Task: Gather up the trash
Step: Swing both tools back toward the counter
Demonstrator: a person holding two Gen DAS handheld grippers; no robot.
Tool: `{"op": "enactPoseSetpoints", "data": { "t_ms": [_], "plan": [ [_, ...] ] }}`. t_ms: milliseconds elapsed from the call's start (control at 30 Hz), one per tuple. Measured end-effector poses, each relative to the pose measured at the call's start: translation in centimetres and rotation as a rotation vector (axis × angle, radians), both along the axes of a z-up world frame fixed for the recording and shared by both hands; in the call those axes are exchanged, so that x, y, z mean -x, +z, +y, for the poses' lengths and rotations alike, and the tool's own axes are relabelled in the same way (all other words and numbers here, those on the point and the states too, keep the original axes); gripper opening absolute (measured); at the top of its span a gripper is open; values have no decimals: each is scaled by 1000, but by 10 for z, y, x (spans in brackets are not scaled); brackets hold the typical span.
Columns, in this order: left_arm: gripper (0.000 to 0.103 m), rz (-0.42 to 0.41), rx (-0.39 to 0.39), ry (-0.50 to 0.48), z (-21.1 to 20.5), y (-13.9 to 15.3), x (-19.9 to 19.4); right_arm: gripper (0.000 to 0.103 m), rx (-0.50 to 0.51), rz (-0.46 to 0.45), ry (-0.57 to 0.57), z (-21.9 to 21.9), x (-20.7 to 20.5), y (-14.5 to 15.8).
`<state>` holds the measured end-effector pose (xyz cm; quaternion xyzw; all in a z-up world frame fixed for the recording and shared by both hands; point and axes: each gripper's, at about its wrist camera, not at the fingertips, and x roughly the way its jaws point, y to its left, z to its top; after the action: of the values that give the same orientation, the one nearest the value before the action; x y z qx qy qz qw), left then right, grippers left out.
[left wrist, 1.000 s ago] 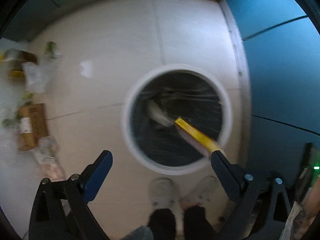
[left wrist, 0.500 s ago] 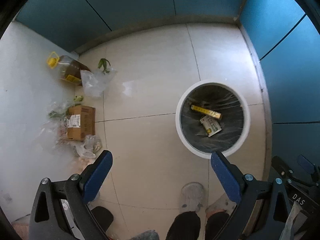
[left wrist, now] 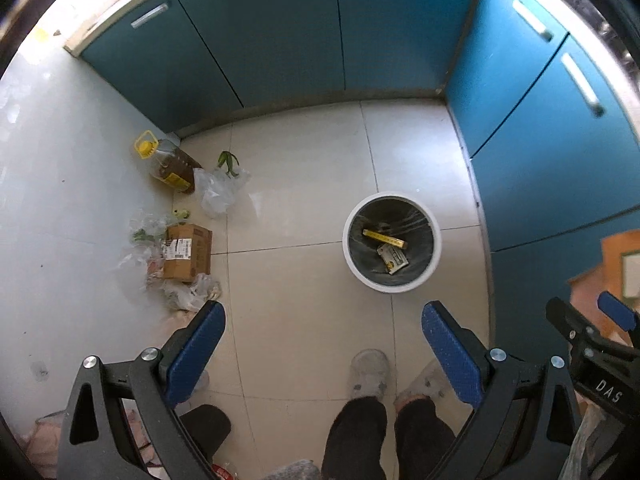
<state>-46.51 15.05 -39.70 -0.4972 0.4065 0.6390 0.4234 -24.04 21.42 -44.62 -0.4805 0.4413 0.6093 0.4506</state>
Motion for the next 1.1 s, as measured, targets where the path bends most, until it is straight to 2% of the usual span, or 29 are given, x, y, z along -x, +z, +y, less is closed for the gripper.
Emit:
{"op": "enactPoseSetpoints", "data": {
  "t_ms": [300, 533, 667, 733, 767, 867, 1000, 1100],
  "plan": [
    [100, -27, -60, 13, -44, 89, -8, 102, -42, 28, 14, -41, 5, 119],
    [100, -24, -124, -8, -67, 145, -20, 102, -72, 76, -5, -72, 0, 176],
    [101, 5, -180, -47, -67, 179, -37, 102, -81, 165, -40, -86, -21, 198],
    [103, 25, -229, -80, -63, 199, -54, 102, -72, 235, -69, -88, -34, 207],
    [103, 26, -246, -93, -60, 206, -62, 102, -71, 299, -98, -87, -47, 213],
    [103, 28, -304, -153, -46, 233, -101, 102, -101, 382, -171, -89, -80, 232],
    [103, 39, -359, -285, -24, 260, -186, 102, -178, 406, -273, -101, -141, 262],
    [103, 17, -357, -394, -8, 270, -267, 102, -239, 375, -409, -120, -217, 287]
  ]
}}
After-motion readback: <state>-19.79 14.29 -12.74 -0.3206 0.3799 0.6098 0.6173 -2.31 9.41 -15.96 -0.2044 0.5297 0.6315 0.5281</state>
